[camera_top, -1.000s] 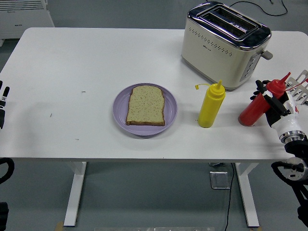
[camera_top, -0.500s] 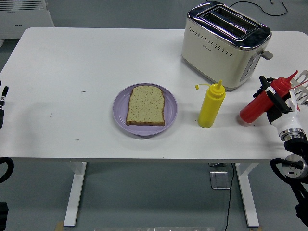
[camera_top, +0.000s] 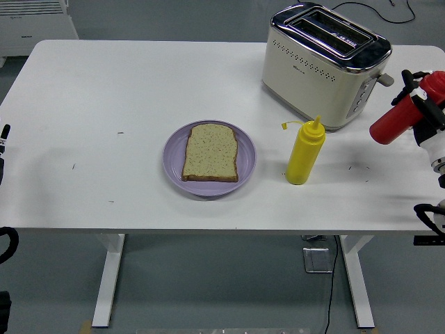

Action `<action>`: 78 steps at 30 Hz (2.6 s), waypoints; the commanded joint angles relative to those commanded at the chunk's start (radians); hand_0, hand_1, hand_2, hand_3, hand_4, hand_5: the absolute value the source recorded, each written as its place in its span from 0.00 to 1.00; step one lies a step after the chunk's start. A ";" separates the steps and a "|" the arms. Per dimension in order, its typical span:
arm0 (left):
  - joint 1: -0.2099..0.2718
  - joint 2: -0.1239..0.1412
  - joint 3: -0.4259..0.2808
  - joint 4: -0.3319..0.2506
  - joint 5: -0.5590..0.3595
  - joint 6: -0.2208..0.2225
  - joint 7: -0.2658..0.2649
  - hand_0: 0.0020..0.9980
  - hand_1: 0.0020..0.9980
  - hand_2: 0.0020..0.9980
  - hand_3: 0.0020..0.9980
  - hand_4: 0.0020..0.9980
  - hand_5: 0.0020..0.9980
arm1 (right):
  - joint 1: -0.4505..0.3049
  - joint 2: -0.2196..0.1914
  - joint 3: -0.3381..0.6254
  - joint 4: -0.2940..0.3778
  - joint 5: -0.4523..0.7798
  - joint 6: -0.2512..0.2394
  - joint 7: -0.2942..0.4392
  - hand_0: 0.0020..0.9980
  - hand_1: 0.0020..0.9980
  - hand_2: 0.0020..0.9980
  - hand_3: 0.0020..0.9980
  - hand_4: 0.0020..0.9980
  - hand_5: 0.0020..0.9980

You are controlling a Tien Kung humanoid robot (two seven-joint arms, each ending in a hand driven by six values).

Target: Pick up the cup,pour liquid into bread,place the cup on the desk

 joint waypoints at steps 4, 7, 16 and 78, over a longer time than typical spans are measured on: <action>0.000 0.000 -0.003 0.000 0.001 0.000 0.000 0.78 0.73 0.73 0.66 0.53 0.93 | 0.063 -0.031 -0.010 0.043 -0.141 -0.037 -0.042 0.05 0.13 0.27 0.34 0.80 0.16; 0.000 0.000 -0.004 0.000 0.001 0.000 -0.001 0.78 0.73 0.73 0.66 0.53 0.93 | 0.110 -0.045 -0.028 0.064 -0.264 -0.069 -0.074 0.05 0.12 0.27 0.34 0.79 0.16; 0.002 0.000 -0.005 0.000 0.002 0.000 -0.001 0.78 0.73 0.73 0.66 0.52 0.93 | 0.271 -0.056 -0.182 0.078 -0.641 -0.184 -0.194 0.05 0.12 0.27 0.35 0.77 0.16; 0.002 0.000 -0.006 0.003 0.001 0.001 0.001 0.78 0.73 0.73 0.66 0.52 0.93 | 0.799 -0.069 -0.918 -0.086 -1.542 0.107 -0.433 0.07 0.15 0.32 0.40 0.74 0.15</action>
